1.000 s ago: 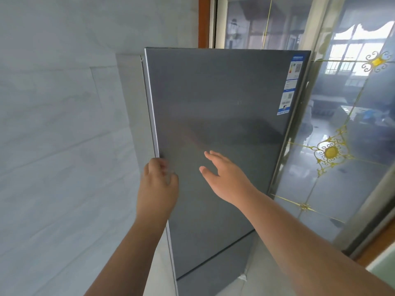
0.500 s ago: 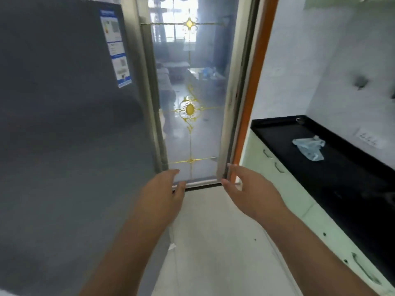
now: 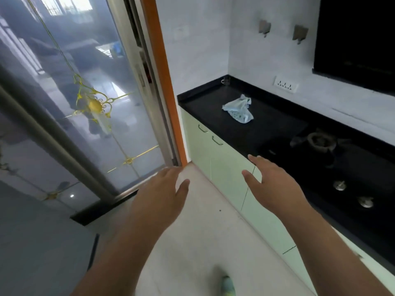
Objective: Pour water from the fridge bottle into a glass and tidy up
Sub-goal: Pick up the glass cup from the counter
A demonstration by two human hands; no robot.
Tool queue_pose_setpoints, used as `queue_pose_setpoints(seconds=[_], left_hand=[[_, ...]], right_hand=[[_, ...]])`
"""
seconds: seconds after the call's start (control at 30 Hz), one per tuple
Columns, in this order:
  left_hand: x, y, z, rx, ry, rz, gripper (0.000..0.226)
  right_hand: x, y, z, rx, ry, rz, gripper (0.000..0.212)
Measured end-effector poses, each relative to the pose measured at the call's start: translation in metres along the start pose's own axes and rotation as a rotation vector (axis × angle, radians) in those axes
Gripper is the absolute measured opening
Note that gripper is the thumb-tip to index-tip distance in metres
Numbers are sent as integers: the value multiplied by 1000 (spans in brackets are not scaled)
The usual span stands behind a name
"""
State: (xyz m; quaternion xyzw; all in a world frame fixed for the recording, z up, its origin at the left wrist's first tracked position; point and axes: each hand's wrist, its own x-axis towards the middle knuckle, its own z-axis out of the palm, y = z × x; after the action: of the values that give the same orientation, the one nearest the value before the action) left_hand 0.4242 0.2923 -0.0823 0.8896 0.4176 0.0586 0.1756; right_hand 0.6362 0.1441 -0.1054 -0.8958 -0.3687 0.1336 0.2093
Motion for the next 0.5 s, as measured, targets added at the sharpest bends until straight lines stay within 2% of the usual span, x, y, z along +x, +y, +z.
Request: queue_pose_setpoints(seconds=[0.27,0.5], left_hand=[[105,17,-25,12,60,-58,46],[199,35,-38,-33,61,18,49]], right_hand=[[128,-26,-15,-3,-2,-89,62],[204,-52,-23,-31,-7,-87,62]])
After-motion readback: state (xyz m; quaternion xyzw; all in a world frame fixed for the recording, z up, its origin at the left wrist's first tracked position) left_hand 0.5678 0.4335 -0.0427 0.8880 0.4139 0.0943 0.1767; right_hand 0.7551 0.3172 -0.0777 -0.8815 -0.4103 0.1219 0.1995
